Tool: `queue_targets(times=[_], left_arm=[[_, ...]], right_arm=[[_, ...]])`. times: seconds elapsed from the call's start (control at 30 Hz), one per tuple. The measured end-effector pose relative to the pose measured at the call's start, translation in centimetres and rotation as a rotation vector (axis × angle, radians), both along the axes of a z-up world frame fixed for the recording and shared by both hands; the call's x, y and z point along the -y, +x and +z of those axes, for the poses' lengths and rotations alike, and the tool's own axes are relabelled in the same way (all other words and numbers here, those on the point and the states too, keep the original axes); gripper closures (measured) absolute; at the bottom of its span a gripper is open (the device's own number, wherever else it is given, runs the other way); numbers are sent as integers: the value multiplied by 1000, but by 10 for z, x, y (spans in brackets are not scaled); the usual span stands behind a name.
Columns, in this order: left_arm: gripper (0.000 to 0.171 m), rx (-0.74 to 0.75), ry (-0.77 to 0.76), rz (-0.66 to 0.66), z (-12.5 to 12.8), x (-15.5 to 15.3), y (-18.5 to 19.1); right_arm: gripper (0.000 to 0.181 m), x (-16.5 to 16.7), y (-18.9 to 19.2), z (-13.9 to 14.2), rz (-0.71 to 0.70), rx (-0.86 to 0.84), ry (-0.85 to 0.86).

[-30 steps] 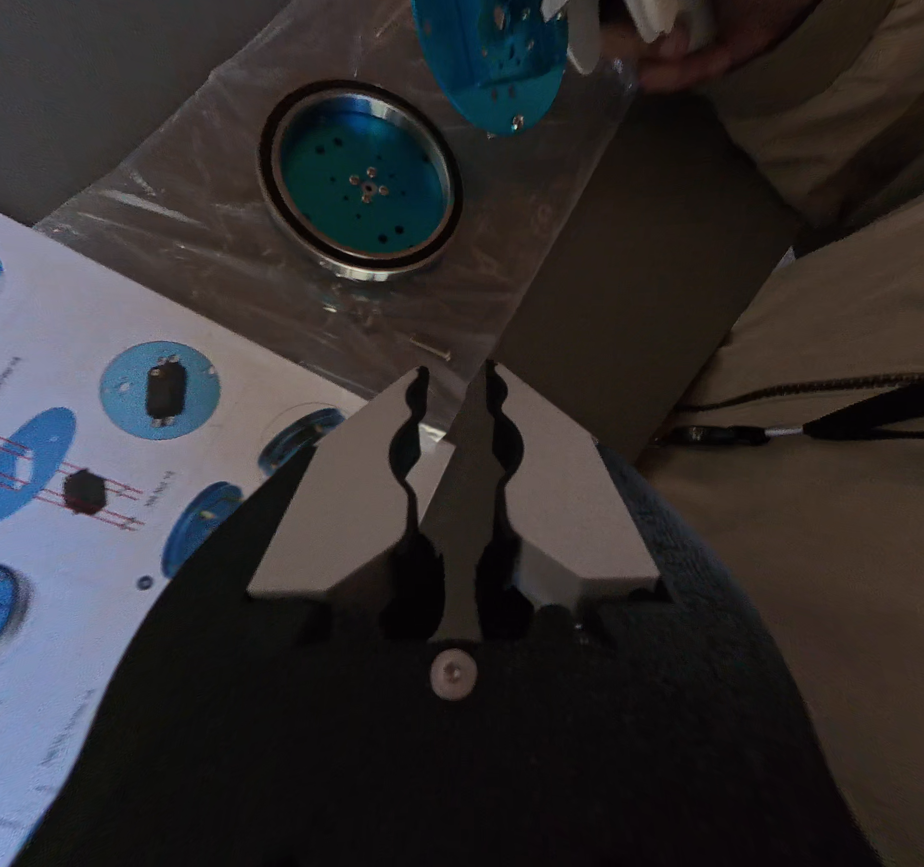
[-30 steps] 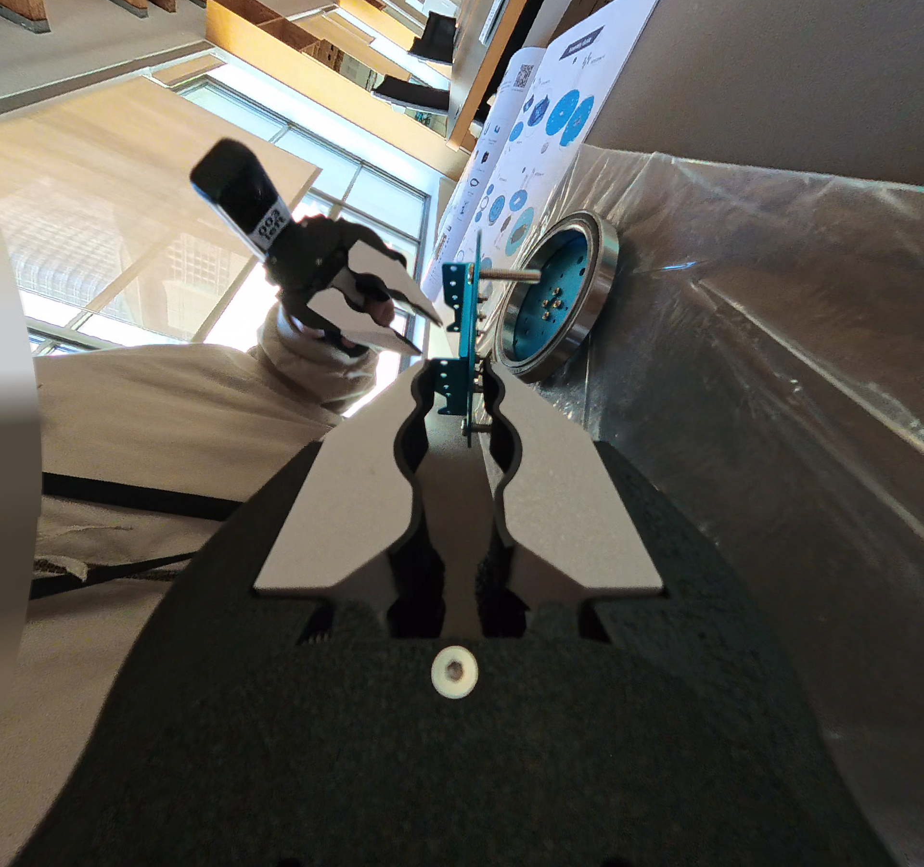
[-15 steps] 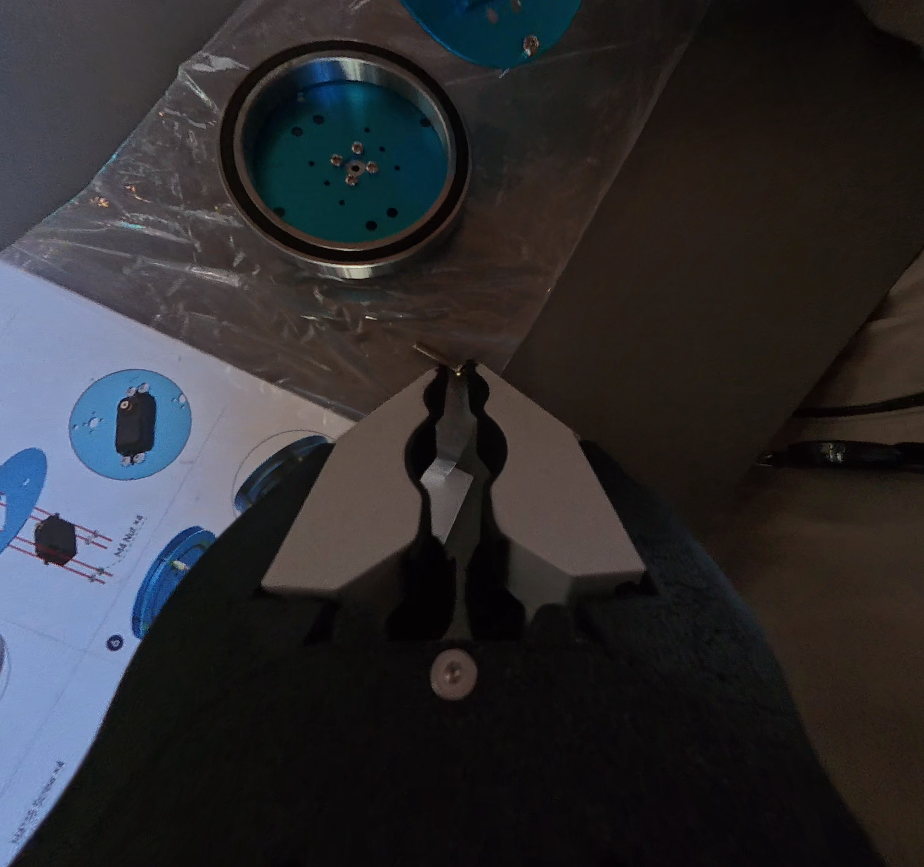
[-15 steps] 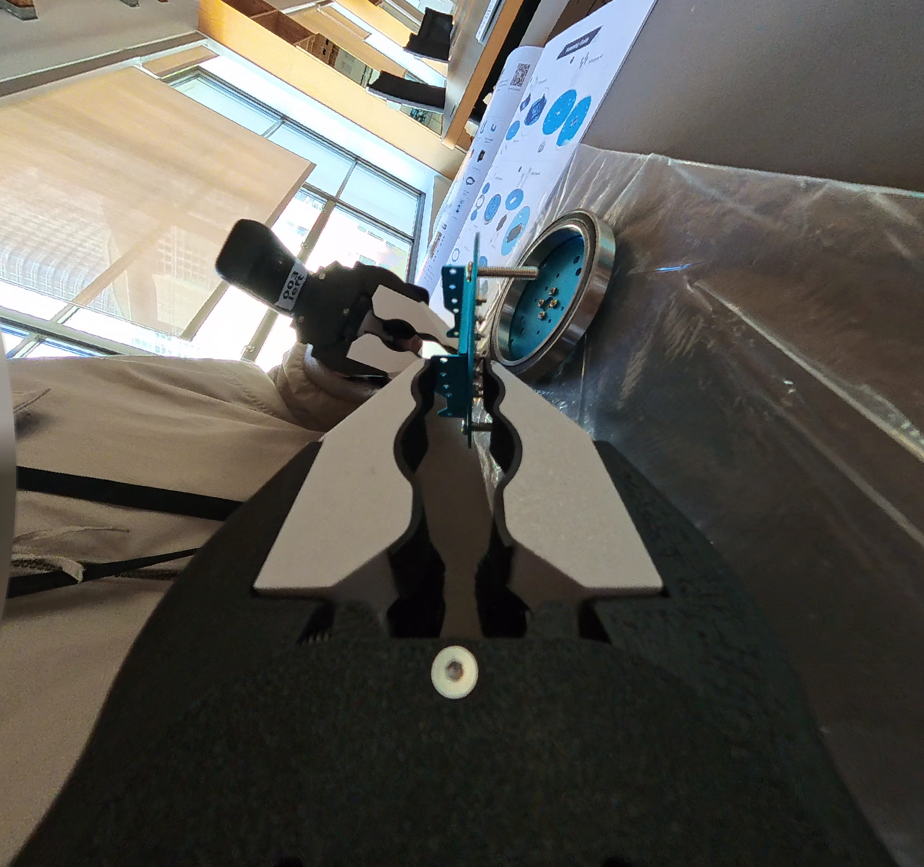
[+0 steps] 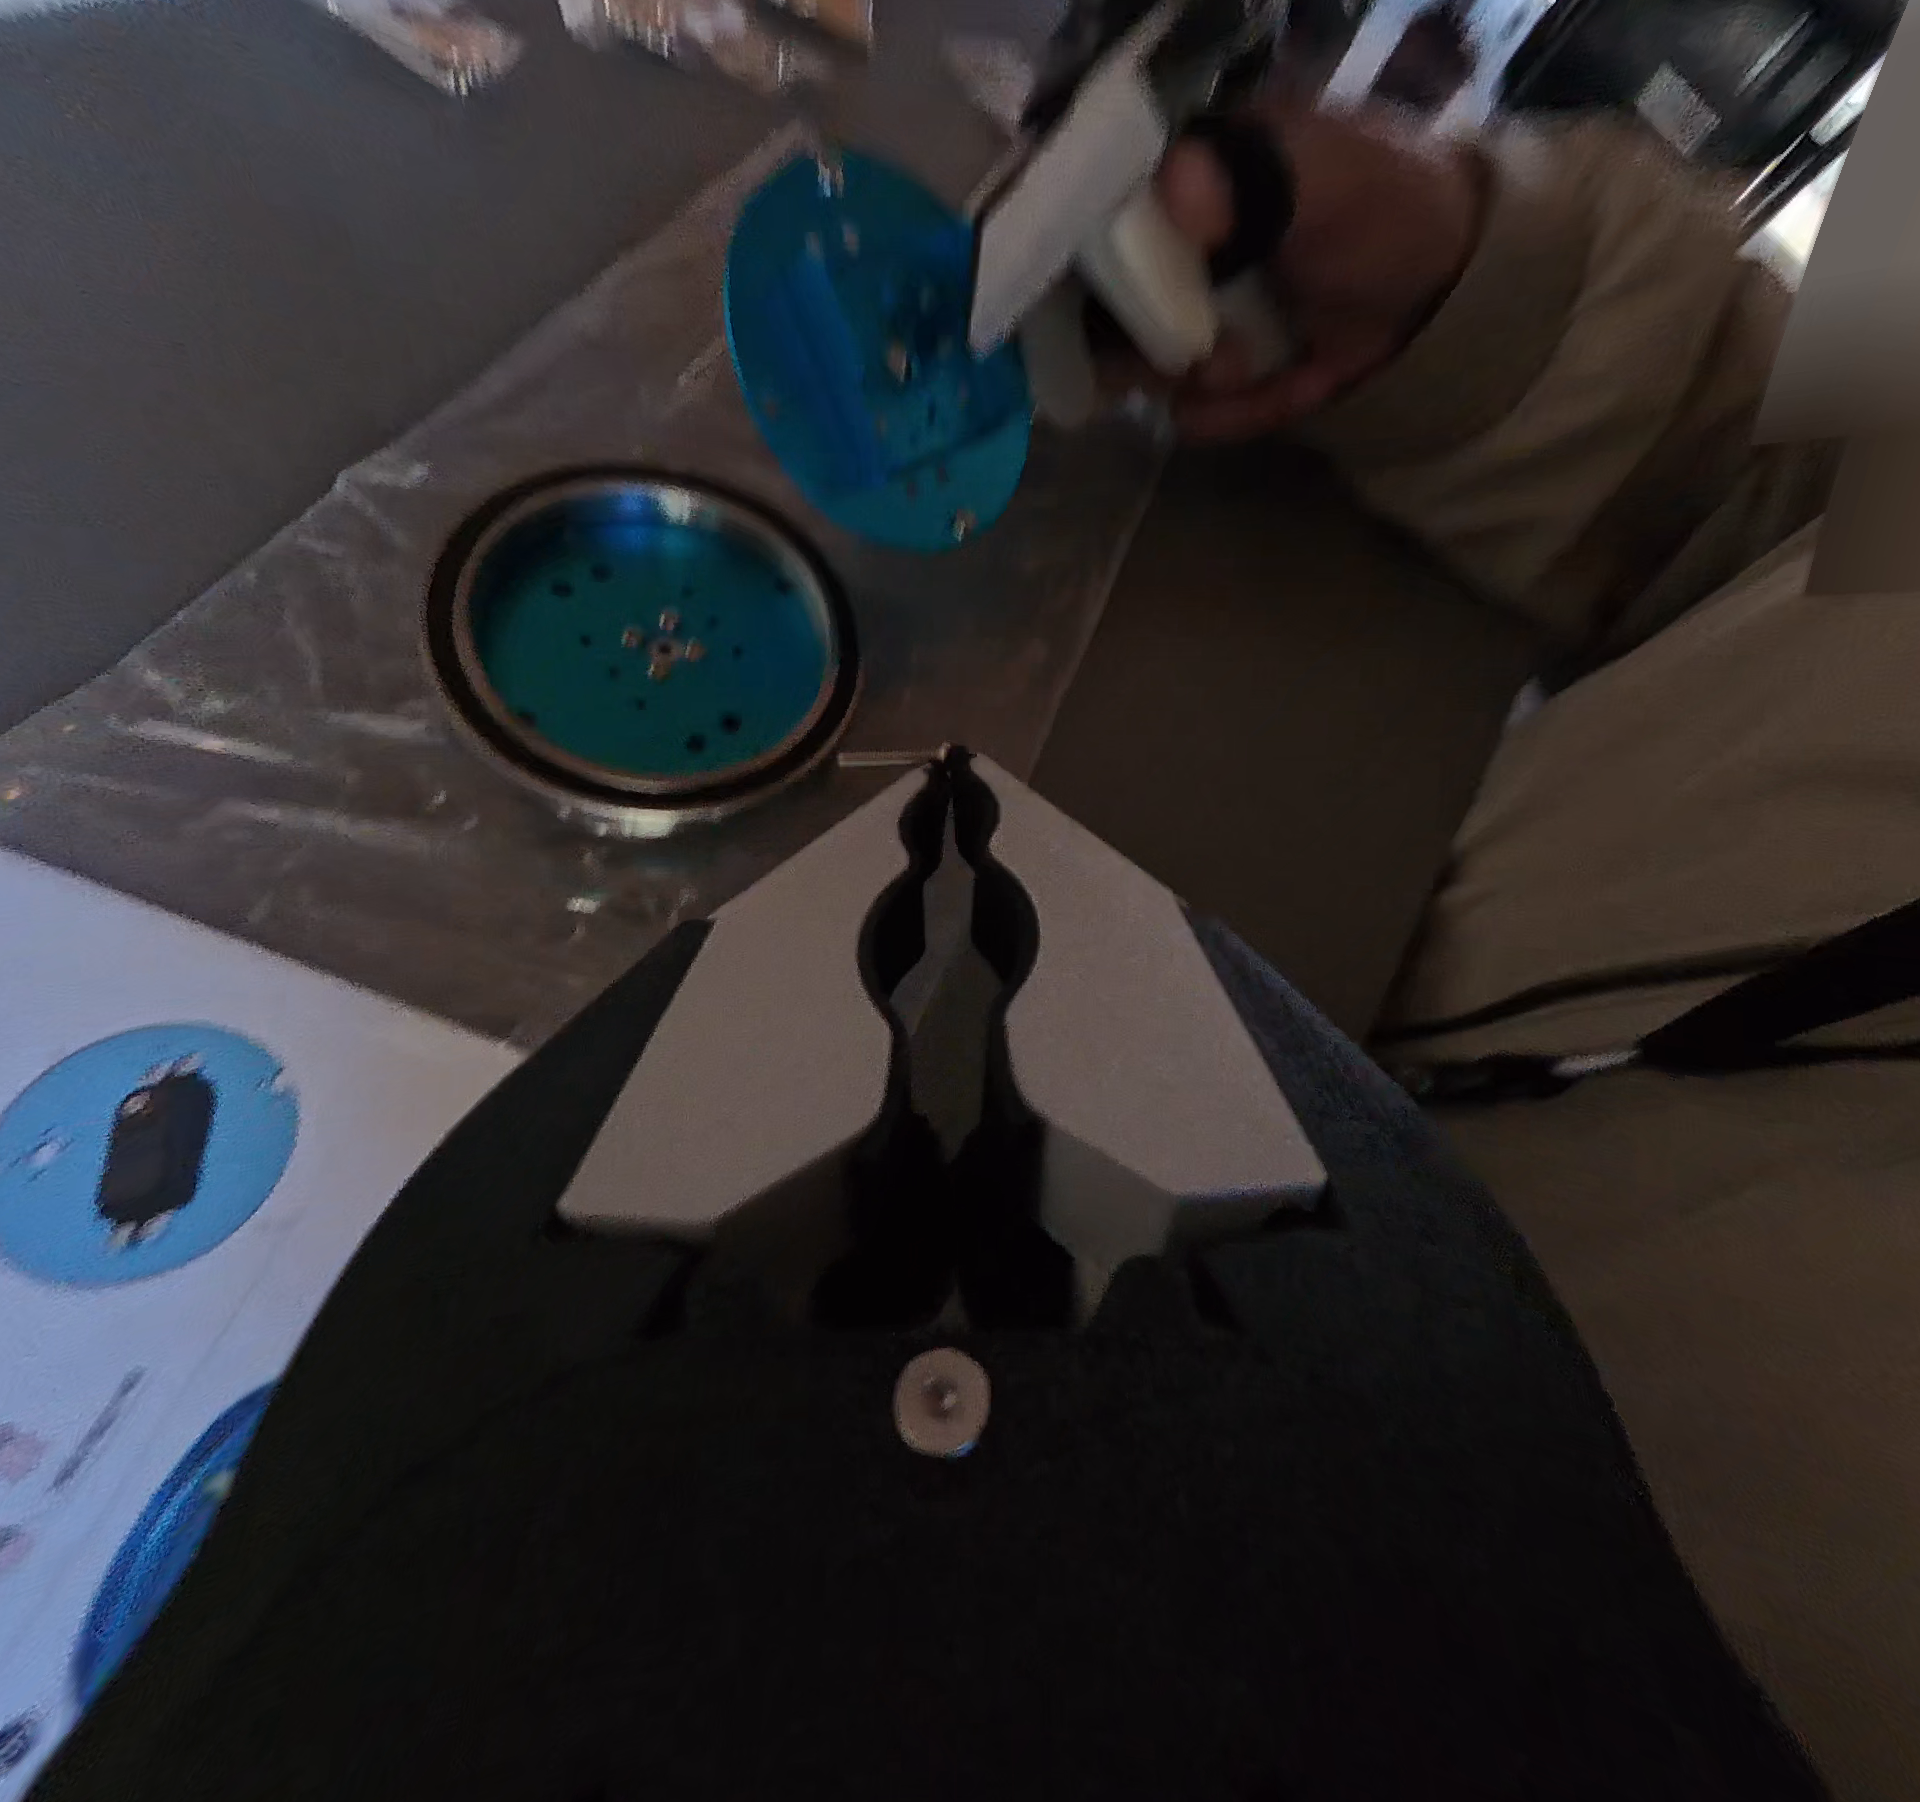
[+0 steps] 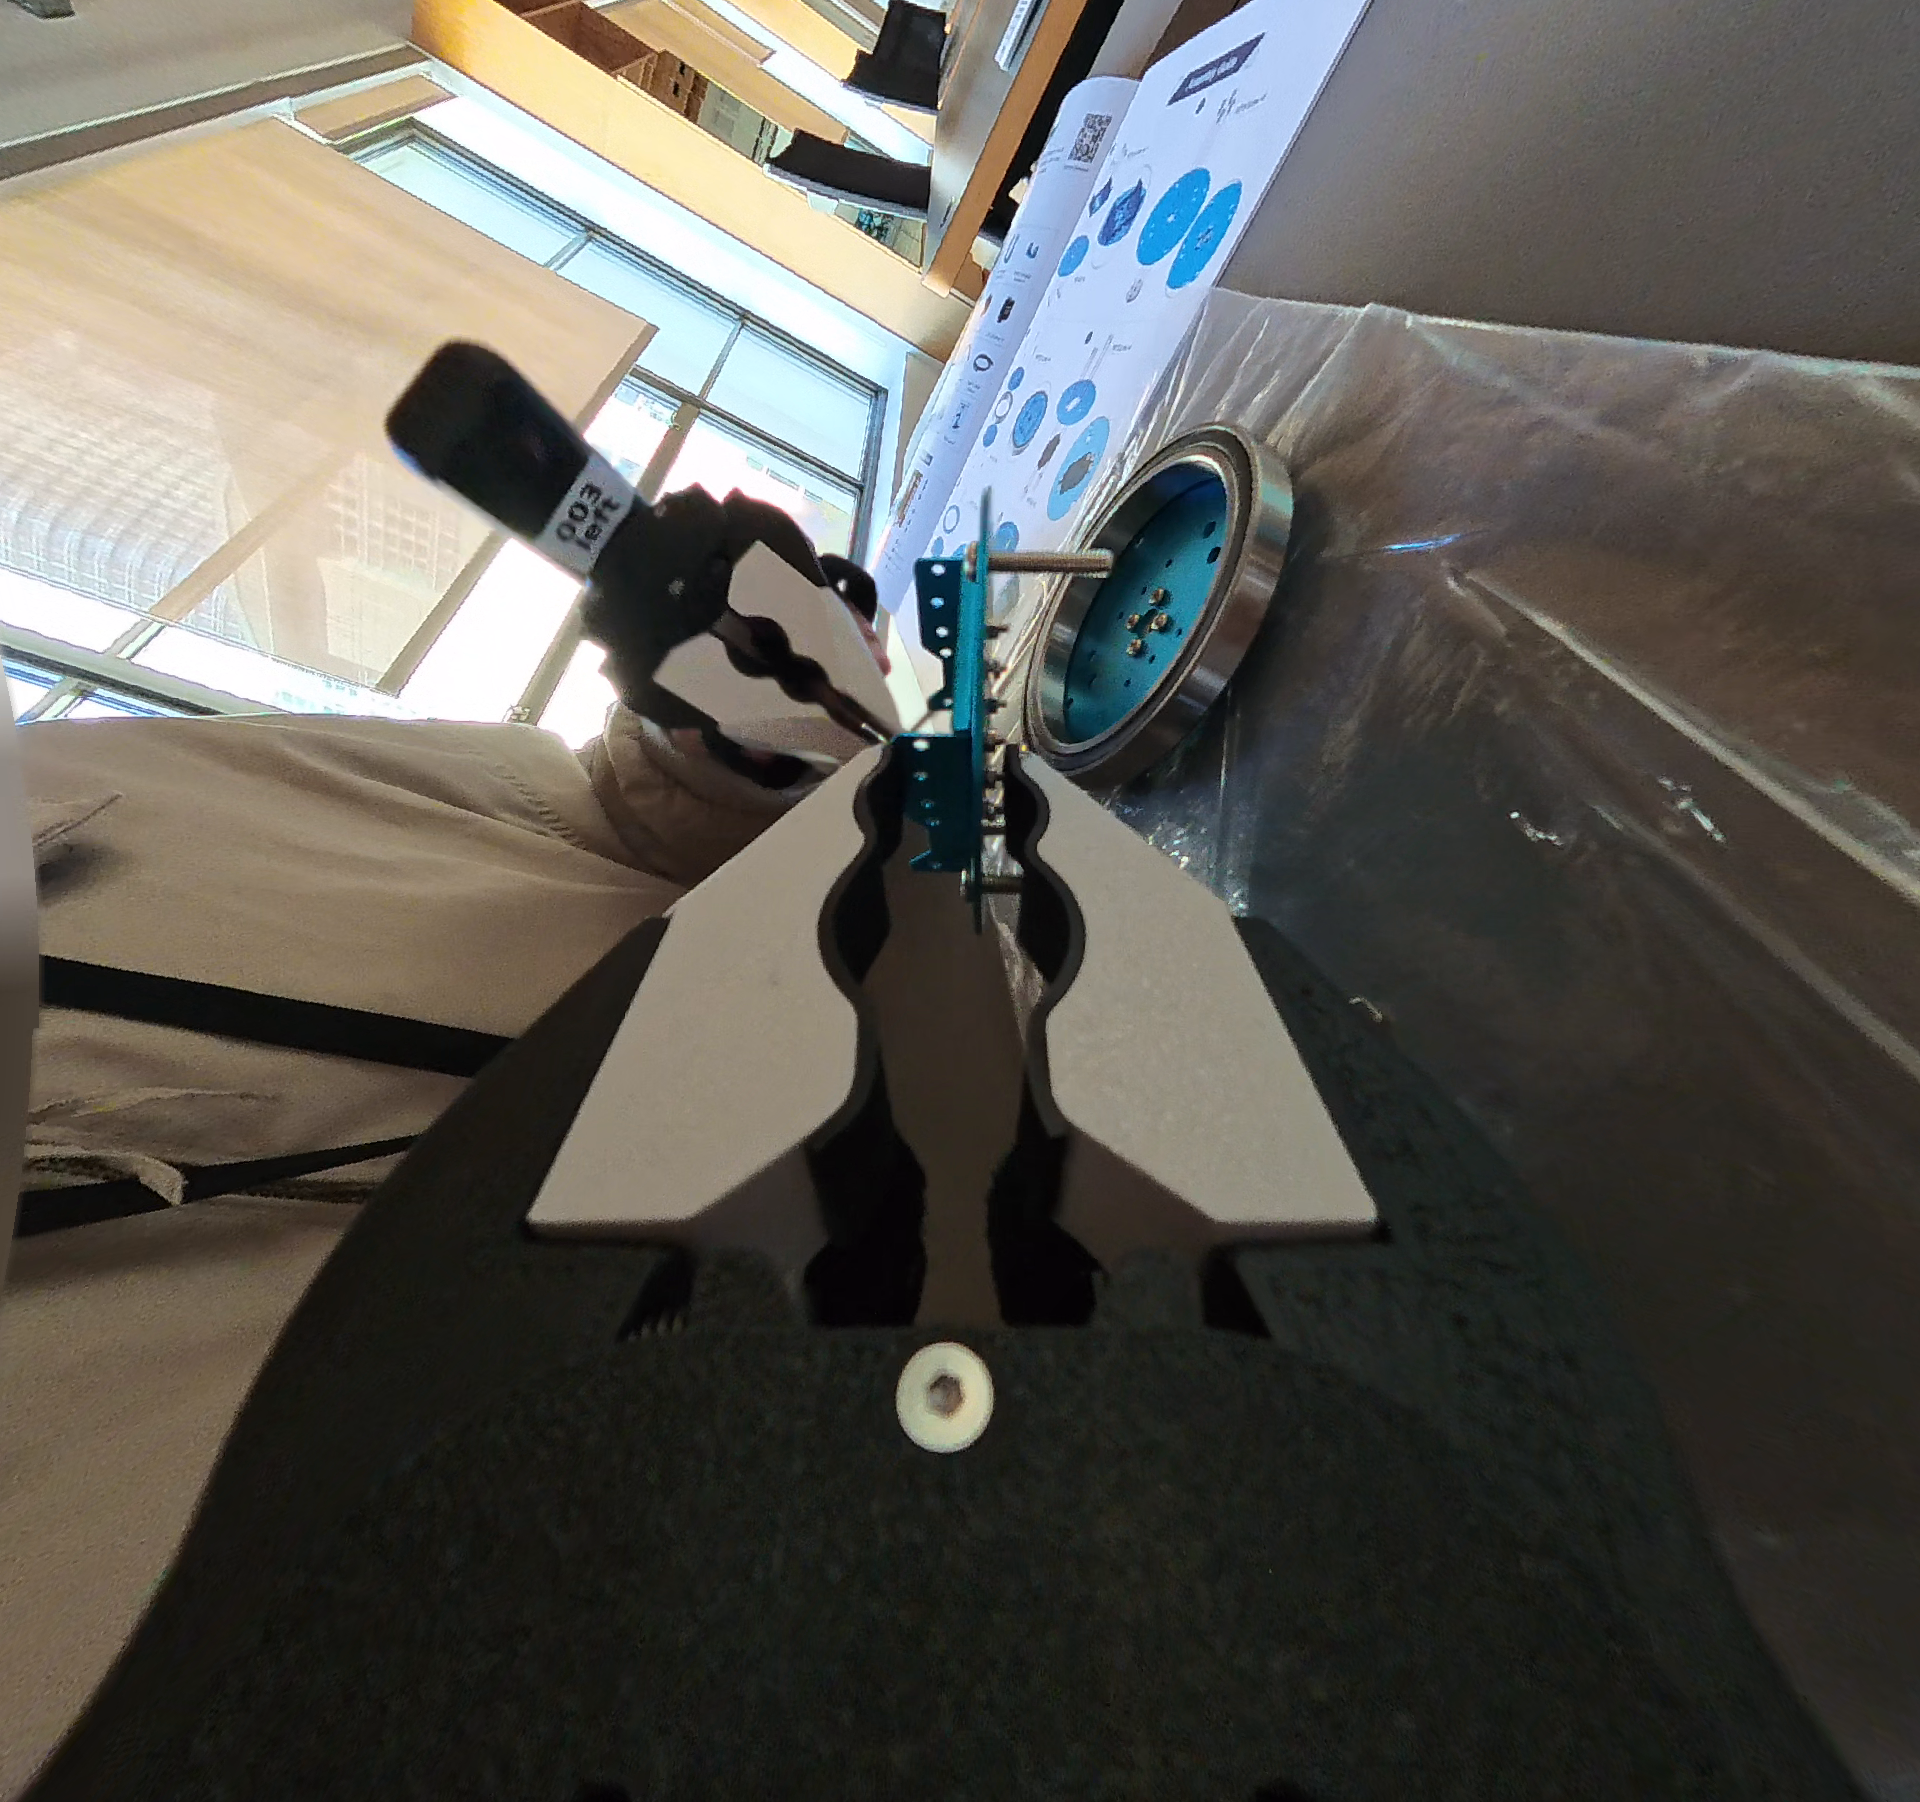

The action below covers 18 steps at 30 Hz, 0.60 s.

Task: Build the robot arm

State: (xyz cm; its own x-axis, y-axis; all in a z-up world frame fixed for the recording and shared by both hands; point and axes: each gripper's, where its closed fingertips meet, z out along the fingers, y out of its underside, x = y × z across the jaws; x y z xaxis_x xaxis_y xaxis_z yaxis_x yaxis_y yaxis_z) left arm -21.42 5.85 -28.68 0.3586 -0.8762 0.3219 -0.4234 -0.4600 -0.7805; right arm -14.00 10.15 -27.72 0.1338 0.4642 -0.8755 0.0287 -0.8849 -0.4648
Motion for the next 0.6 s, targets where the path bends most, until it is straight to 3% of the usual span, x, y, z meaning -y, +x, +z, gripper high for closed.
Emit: queue_targets(times=[0.13, 0.27, 0.43, 0.6], left_arm=[[171, 365, -216, 13, 53, -8, 23], [171, 559, -392, 15, 67, -23, 37], [171, 674, -483, 22, 71, -37, 41], [171, 678, -538, 25, 66, -43, 44]], right_arm=[[163, 3, -3, 3, 11, -27, -14], [164, 5, -4, 11, 23, -85, -47], [164, 6, -3, 15, 31, -131, -80], [164, 8, -4, 19, 44, -166, -108]])
